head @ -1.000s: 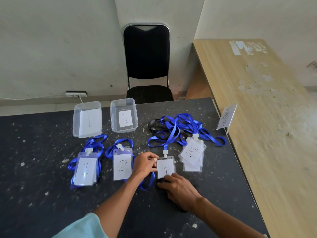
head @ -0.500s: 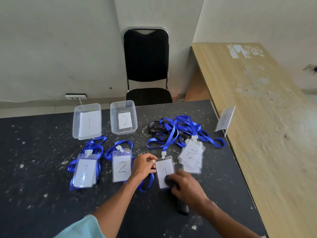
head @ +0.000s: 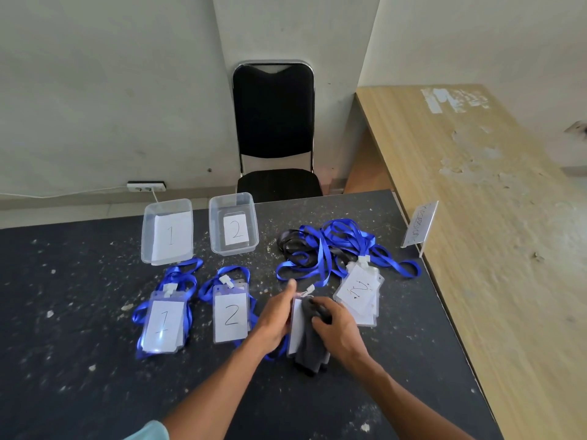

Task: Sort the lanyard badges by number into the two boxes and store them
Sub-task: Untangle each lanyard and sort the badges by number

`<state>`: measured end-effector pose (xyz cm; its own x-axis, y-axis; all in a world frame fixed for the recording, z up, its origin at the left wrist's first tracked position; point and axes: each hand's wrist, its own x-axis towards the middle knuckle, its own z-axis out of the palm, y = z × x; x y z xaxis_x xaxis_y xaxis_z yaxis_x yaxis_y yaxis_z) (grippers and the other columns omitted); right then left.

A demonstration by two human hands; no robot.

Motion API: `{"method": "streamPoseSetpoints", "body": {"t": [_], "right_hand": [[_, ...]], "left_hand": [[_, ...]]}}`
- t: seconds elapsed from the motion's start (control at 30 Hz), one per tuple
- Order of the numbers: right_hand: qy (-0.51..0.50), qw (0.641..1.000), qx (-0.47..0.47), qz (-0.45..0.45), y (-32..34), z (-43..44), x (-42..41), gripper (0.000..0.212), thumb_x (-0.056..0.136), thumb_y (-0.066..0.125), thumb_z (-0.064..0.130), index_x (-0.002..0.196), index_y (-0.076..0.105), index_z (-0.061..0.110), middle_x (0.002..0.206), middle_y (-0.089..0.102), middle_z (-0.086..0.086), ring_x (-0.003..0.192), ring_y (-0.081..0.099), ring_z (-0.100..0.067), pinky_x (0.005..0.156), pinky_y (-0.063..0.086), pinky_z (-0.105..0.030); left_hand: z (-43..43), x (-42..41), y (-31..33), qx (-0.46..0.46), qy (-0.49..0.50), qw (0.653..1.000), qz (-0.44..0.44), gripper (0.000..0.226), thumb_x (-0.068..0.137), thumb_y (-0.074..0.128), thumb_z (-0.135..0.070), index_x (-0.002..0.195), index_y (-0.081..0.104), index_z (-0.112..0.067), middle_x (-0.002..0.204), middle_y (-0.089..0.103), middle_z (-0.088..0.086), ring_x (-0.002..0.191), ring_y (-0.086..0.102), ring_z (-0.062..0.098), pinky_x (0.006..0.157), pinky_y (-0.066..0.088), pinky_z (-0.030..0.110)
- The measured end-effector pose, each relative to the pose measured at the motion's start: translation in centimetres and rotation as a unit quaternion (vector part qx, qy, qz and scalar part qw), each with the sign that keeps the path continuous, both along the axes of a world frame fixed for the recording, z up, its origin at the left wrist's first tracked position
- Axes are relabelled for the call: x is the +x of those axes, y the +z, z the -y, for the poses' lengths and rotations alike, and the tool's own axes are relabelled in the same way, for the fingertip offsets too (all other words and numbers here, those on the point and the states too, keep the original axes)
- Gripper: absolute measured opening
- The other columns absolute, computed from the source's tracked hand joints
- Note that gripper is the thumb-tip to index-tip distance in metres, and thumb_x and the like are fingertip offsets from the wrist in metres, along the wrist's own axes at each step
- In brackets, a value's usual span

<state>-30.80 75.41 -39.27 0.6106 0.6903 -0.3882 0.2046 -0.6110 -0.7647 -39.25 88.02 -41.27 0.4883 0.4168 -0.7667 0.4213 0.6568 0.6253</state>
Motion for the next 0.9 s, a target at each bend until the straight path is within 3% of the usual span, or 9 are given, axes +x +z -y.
{"method": "streamPoseSetpoints", "body": {"t": [0.07, 0.17, 0.33, 0.43, 0.53, 0.6, 0.7, 0.8, 0.9], "right_hand": [[0.012, 1.0, -0.009, 0.019, 0.0, -0.3, 0.3, 0.042, 0.086, 0.057, 0.009, 0.122, 0.064, 0.029, 0.107, 0.057, 0.005, 0.097, 0.055, -0.006, 0.085, 0.038, -0.007], [0.035, 0.998, -0.034, 0.048, -0.1, -0.5, 0.8, 0.043, 0.088, 0.055, 0.009, 0.128, 0.061, 0.023, 0.109, 0.054, 0.002, 0.101, 0.054, -0.013, 0.092, 0.036, -0.014], [0.041, 0.992, -0.069, 0.097, -1.1, -1.1, 0.4, 0.044, 0.09, 0.052, 0.008, 0.133, 0.058, 0.017, 0.115, 0.053, -0.004, 0.109, 0.056, -0.024, 0.098, 0.039, -0.021], [0.151, 0.973, -0.078, 0.159, -1.4, -1.0, -1.6, 0.043, 0.091, 0.05, 0.011, 0.132, 0.056, 0.024, 0.12, 0.052, -0.004, 0.111, 0.051, -0.028, 0.099, 0.043, -0.035], [0.213, 0.958, -0.085, 0.172, -1.4, -0.2, -2.4, 0.042, 0.089, 0.048, 0.013, 0.125, 0.056, 0.031, 0.118, 0.052, 0.001, 0.109, 0.049, -0.028, 0.091, 0.048, -0.039], [0.166, 0.964, -0.079, 0.19, -1.7, -0.4, -1.5, 0.044, 0.088, 0.049, 0.012, 0.126, 0.058, 0.032, 0.115, 0.053, 0.001, 0.108, 0.052, -0.028, 0.093, 0.046, -0.037], [0.197, 0.955, -0.067, 0.209, -1.7, -1.0, -1.4, 0.048, 0.089, 0.049, 0.009, 0.13, 0.057, 0.031, 0.12, 0.054, 0.0, 0.108, 0.051, -0.028, 0.093, 0.046, -0.036], [0.199, 0.953, -0.044, 0.225, -1.9, -0.6, -1.9, 0.045, 0.091, 0.048, 0.011, 0.129, 0.056, 0.035, 0.12, 0.054, 0.004, 0.108, 0.051, -0.026, 0.088, 0.049, -0.037], [0.213, 0.945, -0.039, 0.245, -2.5, -0.4, -1.8, 0.047, 0.089, 0.044, 0.011, 0.126, 0.058, 0.035, 0.116, 0.057, 0.004, 0.101, 0.053, -0.027, 0.083, 0.051, -0.039]], "left_hand": [[-0.6, -0.5, 0.3, 0.017, -0.056, 0.998, -0.002, 0.049, 0.092, 0.052, -0.062, 0.1, 0.076, -0.02, 0.097, 0.077, 0.003, 0.094, 0.072, 0.022, 0.089, 0.055, 0.04], [-1.3, -1.1, -0.2, 0.108, -0.092, 0.99, -0.017, 0.031, 0.092, 0.057, -0.049, 0.1, 0.076, -0.025, 0.1, 0.076, -0.005, 0.102, 0.069, 0.021, 0.093, 0.052, 0.041], [-1.5, -1.0, -0.1, 0.05, -0.066, 0.997, -0.006, 0.016, 0.099, 0.055, -0.008, 0.102, 0.07, -0.013, 0.095, 0.07, 0.006, 0.081, 0.066, 0.015, 0.07, 0.057, 0.033], [-1.5, -1.2, -0.4, 0.055, -0.042, 0.997, -0.017, 0.022, 0.097, 0.054, 0.001, 0.108, 0.067, -0.014, 0.095, 0.072, 0.007, 0.08, 0.068, 0.016, 0.062, 0.059, 0.032], [-1.5, -1.3, -0.8, 0.059, -0.032, 0.998, -0.021, 0.021, 0.096, 0.056, 0.002, 0.108, 0.066, -0.012, 0.094, 0.072, 0.006, 0.077, 0.068, 0.015, 0.054, 0.056, 0.028], [-1.5, -1.2, -0.8, 0.045, -0.026, 0.999, -0.014, 0.019, 0.096, 0.056, 0.0, 0.108, 0.066, -0.011, 0.095, 0.072, 0.008, 0.08, 0.068, 0.017, 0.062, 0.06, 0.033], [-1.9, -0.8, -0.5, 0.064, -0.069, 0.995, -0.042, 0.017, 0.096, 0.059, -0.007, 0.103, 0.069, -0.019, 0.099, 0.073, 0.004, 0.089, 0.066, 0.017, 0.085, 0.057, 0.039], [-2.6, -0.4, -0.5, 0.092, -0.145, 0.983, -0.063, 0.018, 0.096, 0.06, -0.01, 0.101, 0.07, -0.025, 0.103, 0.073, -0.001, 0.093, 0.064, 0.012, 0.081, 0.053, 0.029], [-3.0, -0.1, -0.8, 0.135, -0.197, 0.968, -0.07, 0.02, 0.093, 0.06, -0.002, 0.099, 0.07, -0.018, 0.102, 0.075, 0.005, 0.092, 0.067, 0.014, 0.083, 0.056, 0.034]]}}
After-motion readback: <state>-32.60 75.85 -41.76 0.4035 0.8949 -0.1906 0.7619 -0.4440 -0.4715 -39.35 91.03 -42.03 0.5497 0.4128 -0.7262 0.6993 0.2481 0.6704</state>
